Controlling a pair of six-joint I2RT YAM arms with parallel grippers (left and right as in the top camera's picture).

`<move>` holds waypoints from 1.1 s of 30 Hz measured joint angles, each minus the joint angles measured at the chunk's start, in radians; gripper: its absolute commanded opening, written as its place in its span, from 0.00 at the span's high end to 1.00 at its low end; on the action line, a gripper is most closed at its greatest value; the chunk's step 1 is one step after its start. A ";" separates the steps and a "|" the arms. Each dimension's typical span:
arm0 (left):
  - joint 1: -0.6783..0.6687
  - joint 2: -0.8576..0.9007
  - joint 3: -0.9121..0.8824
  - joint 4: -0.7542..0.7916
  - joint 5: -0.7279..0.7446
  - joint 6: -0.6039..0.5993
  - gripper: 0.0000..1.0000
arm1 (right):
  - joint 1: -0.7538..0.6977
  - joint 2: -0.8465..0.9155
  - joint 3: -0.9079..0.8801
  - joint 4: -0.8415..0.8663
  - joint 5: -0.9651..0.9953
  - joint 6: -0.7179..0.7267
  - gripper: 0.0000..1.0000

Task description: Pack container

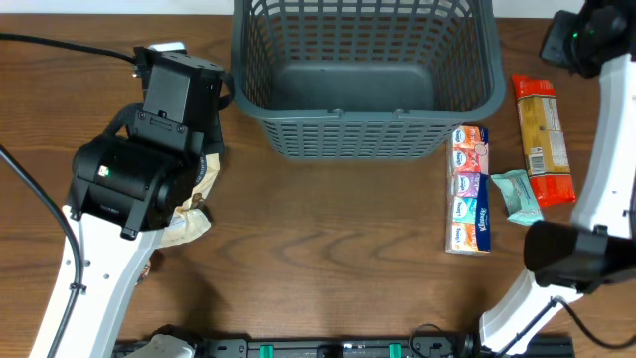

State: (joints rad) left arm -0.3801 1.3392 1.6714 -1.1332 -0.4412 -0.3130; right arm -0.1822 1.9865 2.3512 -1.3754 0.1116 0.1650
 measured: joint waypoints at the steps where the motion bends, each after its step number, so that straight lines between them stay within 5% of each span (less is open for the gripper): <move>1: 0.000 0.000 0.000 0.000 0.000 0.000 0.43 | 0.000 0.015 -0.003 0.006 -0.002 -0.008 0.88; 33: 0.000 0.000 0.000 -0.011 -0.001 -0.001 0.43 | 0.005 0.127 -0.008 0.117 -0.225 -0.188 0.87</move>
State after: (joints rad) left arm -0.3801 1.3392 1.6714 -1.1439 -0.4419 -0.3141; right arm -0.1772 2.1132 2.3432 -1.2587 -0.1131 -0.0231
